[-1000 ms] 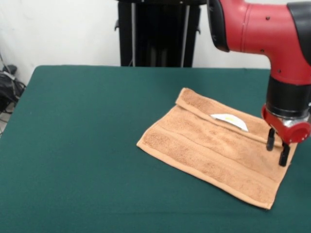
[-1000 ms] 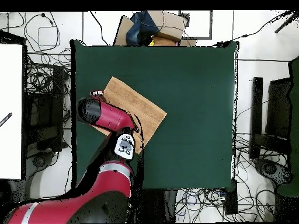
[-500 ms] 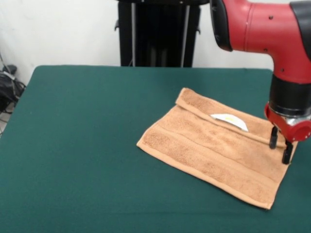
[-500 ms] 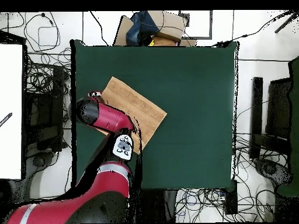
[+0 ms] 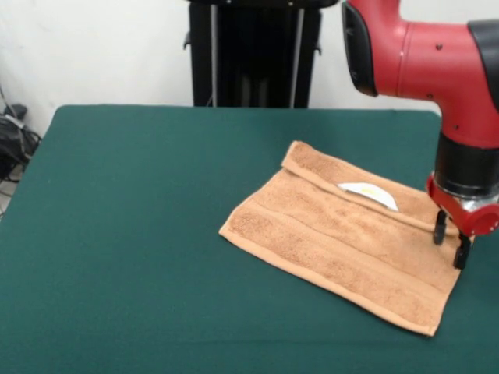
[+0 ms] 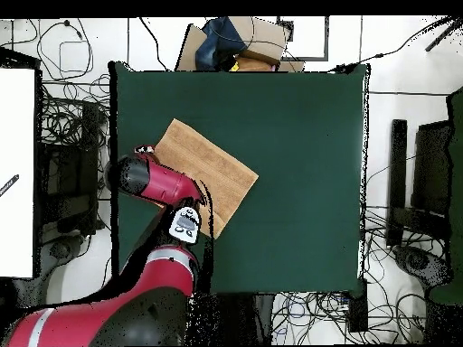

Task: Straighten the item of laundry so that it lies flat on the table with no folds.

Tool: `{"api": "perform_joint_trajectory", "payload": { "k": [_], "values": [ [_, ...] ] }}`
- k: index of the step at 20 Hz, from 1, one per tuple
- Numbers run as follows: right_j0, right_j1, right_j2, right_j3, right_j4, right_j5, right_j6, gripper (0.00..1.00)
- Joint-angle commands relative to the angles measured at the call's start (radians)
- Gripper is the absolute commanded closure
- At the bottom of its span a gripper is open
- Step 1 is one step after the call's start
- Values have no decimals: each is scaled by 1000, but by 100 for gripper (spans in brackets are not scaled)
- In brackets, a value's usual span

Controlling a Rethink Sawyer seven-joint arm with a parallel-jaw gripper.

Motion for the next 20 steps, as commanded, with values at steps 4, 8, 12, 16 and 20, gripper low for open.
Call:
{"api": "perform_joint_trajectory", "payload": {
  "k": [4,8,12,16,20],
  "values": [
    [22,38,72,40,15,-27,145,0],
    [26,3,60,52,17,11,149,0],
    [42,-38,1,22,14,143,166,0],
    [31,-65,4,34,15,157,165,0],
    [17,-111,5,66,4,181,151,0]
  ]
}}
